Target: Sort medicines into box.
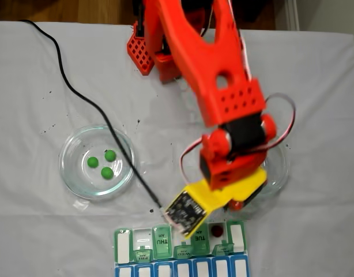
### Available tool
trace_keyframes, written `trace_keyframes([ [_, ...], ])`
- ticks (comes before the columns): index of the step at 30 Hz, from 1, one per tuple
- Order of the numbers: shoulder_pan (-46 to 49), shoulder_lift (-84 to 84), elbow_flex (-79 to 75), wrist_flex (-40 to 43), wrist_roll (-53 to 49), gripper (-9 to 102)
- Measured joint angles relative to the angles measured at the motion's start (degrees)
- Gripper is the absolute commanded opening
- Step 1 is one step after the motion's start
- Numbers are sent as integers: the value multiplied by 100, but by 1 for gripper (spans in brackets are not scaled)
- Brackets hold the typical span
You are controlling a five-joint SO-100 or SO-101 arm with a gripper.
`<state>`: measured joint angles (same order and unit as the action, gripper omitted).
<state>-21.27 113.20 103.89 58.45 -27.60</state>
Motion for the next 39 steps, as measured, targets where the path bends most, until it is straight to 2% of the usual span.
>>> trace_keyframes([
  [10,-229,132,-536,1125,-211,0],
  [17,-475,615,-439,984,-545,0],
  [26,-1143,993,-229,1397,-765,0],
  [28,-1266,1011,-167,1441,-826,4],
  [31,-1362,1011,-26,1441,-958,18],
  [39,-1512,1011,387,1213,-1099,19],
])
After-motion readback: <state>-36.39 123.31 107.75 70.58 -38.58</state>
